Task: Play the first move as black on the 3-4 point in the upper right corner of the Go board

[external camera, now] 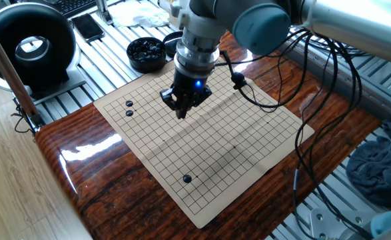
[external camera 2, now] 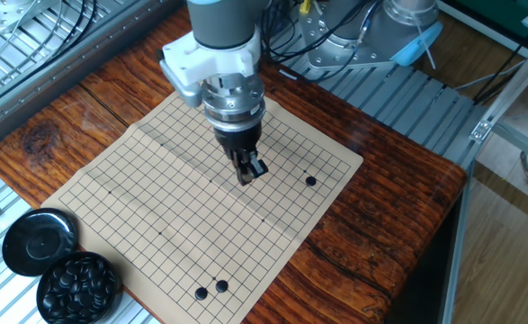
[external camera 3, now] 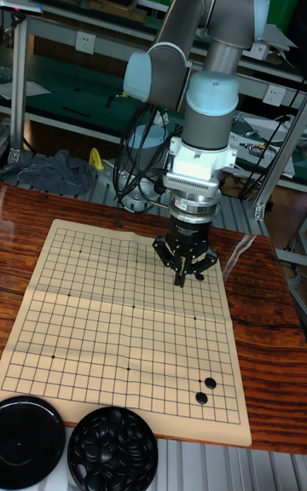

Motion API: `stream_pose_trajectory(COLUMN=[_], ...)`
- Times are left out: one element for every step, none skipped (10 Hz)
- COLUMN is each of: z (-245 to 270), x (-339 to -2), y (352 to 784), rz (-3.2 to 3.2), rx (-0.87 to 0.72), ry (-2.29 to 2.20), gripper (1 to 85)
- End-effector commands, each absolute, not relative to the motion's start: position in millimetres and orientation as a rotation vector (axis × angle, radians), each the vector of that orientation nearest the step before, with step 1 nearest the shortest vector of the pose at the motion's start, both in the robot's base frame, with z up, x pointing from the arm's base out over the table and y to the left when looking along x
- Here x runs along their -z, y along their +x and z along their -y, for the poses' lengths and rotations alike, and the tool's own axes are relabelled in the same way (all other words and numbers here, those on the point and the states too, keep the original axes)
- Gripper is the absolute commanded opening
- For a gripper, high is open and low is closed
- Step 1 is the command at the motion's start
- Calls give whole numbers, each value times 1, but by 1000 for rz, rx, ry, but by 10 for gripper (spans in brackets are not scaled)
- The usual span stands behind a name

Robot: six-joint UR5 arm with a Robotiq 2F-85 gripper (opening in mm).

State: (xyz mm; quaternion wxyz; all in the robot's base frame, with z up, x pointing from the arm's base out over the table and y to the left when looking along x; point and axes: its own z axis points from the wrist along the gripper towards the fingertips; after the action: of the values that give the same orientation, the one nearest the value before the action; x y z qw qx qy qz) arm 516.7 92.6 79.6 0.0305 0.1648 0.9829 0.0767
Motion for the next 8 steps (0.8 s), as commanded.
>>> stream_pose_trajectory(z=[-74, -67, -63, -70, -79, -86, -92, -98], x=[-76, -71, -71, -74, -77, -78, -77, -74], y=[526, 536, 540, 536, 526, 518, 512, 506], rz=[-3049, -3050, -3056, -3061, -3059, -3051, -3045, -3041], rx=[-164, -147, -144, -193, -239, -275, -298, -322], ry=[451, 443, 443, 481, 499, 517, 522, 527], gripper=[13, 13, 13, 13, 13, 13, 13, 13])
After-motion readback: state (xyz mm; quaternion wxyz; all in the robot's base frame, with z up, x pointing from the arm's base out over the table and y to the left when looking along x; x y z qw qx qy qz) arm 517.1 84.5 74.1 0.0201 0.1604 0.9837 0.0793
